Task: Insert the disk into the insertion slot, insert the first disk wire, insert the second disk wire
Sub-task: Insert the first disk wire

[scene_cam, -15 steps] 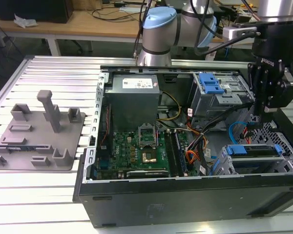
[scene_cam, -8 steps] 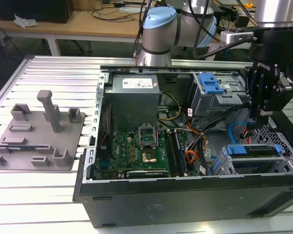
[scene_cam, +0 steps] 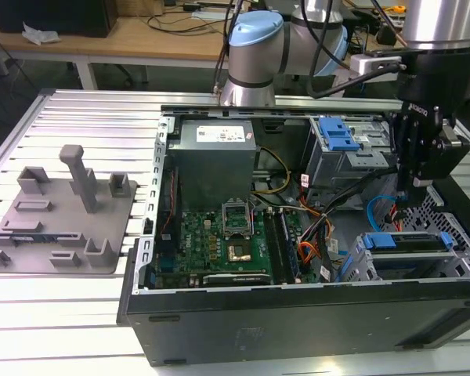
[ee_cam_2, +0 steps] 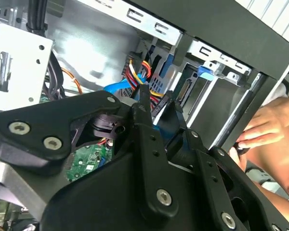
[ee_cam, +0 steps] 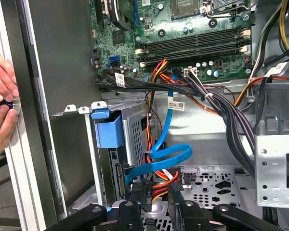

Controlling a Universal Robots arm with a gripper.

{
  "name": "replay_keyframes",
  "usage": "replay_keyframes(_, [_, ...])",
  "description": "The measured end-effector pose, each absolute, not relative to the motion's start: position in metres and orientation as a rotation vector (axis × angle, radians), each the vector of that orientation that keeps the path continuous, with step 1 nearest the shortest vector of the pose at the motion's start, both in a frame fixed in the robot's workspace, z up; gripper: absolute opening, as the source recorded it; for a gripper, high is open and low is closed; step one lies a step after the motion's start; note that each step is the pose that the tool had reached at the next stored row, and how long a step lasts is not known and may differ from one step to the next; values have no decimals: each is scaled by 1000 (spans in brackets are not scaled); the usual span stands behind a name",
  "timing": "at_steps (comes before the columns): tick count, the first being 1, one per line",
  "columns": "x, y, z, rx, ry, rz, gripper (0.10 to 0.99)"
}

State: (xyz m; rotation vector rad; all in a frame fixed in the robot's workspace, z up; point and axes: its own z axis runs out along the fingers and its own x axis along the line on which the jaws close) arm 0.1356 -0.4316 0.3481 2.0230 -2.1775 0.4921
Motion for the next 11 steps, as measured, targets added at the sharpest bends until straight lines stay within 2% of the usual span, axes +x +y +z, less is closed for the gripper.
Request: replay_keyframes(11, [136, -421, 342, 2004, -2151, 527, 333])
